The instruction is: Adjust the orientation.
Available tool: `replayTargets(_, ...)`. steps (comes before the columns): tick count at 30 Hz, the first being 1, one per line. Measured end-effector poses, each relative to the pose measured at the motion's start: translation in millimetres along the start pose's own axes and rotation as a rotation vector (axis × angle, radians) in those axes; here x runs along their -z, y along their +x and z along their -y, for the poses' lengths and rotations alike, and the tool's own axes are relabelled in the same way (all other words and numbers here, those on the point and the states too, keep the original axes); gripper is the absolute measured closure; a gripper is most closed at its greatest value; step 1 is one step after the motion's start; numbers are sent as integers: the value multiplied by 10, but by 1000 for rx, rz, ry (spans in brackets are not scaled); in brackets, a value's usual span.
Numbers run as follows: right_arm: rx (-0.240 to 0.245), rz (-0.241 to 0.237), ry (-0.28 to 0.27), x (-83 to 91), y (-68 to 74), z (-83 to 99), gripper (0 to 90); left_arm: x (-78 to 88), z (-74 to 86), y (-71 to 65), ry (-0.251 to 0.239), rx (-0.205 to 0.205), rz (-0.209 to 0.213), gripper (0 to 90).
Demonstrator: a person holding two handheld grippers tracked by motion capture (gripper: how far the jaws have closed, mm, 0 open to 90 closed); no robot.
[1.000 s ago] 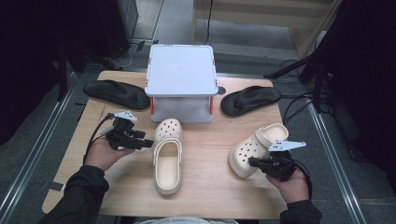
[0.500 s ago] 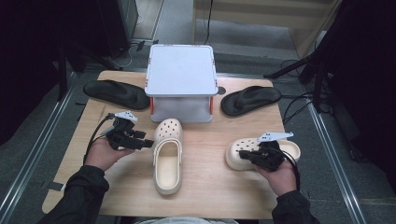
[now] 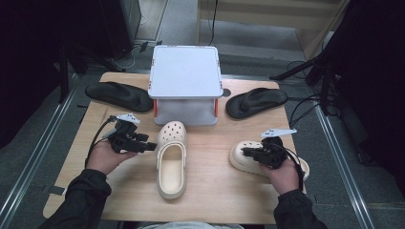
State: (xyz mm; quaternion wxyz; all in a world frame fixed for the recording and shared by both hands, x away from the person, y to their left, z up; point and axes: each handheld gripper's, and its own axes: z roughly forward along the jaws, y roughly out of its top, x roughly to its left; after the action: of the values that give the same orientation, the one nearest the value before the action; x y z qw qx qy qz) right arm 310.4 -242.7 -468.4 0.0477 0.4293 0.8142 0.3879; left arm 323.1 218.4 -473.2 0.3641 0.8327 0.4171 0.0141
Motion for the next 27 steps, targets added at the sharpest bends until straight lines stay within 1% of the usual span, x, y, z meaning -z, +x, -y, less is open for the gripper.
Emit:
replayTargets(2,-3,10,-25,109,-17,-14,900,5,1,-1,-1,3,-2,418)
replayTargets(4,-1,43,-44,268,-48,-7,900,11,2,0,-2,2,-4,418)
replayTargets(5,-1,53,-48,321,-66,5,900,13,2,1,-3,2,-4,418)
replayTargets(6,-6,70,-62,400,-97,34,900,15,1,5,-2,0,-3,419)
replayTargets(8,-15,89,-69,501,-154,89,900,14,1,6,-2,0,-4,418)
replayTargets(10,-25,112,-62,574,-208,139,900,15,1,-1,-3,2,-4,419)
replayTargets(12,-38,90,-84,639,-250,174,900,17,0,-3,-5,2,-5,419)
replayTargets(13,-40,89,-91,660,-258,180,900,20,1,-2,-7,1,-4,419)
replayTargets(14,-41,93,-103,698,-265,191,900,22,1,0,-9,2,-4,419)
replayTargets(17,-50,103,-114,775,-298,228,900,31,4,9,-9,3,-9,419)
replayTargets(18,-54,113,-113,797,-310,247,900,32,4,12,-8,3,-7,419)
replayTargets(21,-66,143,-100,841,-357,312,900,32,4,14,-8,2,-7,420)
replayTargets(22,-68,152,-84,837,-368,331,900,30,4,11,-9,2,-9,420)
replayTargets(24,-64,167,-34,788,-373,365,900,28,3,6,-9,-1,-9,420)
replayTargets(27,-43,188,35,694,-343,384,900,29,2,4,-10,-3,-10,420)
